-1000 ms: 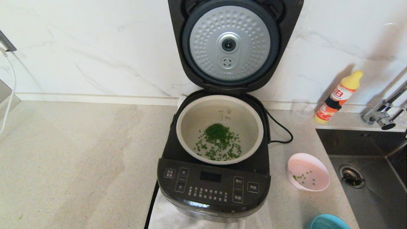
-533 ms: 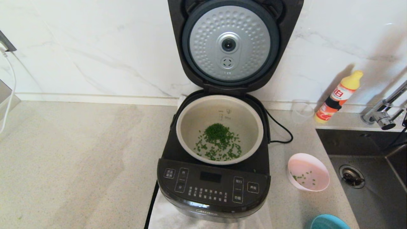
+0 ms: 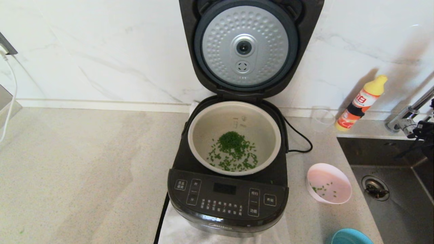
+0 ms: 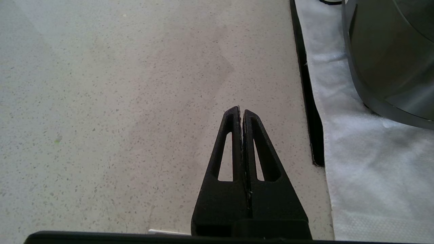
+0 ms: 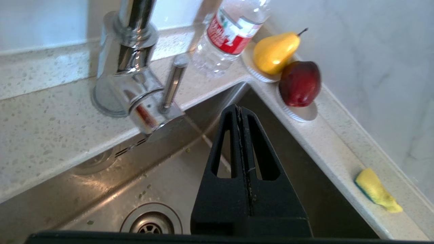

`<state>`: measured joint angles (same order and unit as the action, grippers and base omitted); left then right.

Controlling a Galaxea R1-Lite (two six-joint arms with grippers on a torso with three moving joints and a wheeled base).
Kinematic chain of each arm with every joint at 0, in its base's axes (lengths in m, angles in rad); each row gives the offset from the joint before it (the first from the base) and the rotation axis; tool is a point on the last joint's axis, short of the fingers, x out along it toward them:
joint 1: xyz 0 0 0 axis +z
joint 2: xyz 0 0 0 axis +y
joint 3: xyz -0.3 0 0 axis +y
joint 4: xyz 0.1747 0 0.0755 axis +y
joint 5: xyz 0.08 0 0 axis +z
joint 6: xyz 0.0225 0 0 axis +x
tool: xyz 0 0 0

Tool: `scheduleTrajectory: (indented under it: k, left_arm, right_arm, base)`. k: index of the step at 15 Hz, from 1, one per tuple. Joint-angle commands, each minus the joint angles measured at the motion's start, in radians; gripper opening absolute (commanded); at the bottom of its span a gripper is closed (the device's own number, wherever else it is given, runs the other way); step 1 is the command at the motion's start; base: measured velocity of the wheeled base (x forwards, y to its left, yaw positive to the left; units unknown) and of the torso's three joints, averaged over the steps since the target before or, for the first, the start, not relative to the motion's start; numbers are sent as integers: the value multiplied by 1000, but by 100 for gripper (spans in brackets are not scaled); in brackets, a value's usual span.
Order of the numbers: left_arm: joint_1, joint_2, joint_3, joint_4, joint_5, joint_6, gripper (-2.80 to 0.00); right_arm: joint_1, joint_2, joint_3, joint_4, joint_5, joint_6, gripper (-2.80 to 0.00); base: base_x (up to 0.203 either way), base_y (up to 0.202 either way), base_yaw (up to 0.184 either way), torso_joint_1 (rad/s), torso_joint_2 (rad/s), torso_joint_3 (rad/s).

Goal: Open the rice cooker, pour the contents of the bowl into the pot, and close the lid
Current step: Turn on the tap

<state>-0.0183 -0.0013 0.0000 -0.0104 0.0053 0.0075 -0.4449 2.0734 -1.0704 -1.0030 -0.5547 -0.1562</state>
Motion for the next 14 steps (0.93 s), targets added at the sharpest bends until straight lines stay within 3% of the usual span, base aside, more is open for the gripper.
scheduleTrajectory:
  k: [1, 14]
  left_arm:
    - [0, 0, 9, 0, 1, 0, -280]
    - [0, 0, 9, 0, 1, 0, -280]
  right_arm:
    - [6, 22, -34, 28, -1, 0, -280]
    - [18, 113, -106, 43, -7, -7, -280]
  base:
    - [0, 0, 0, 0, 0, 0]
    - [0, 0, 0, 0, 0, 0]
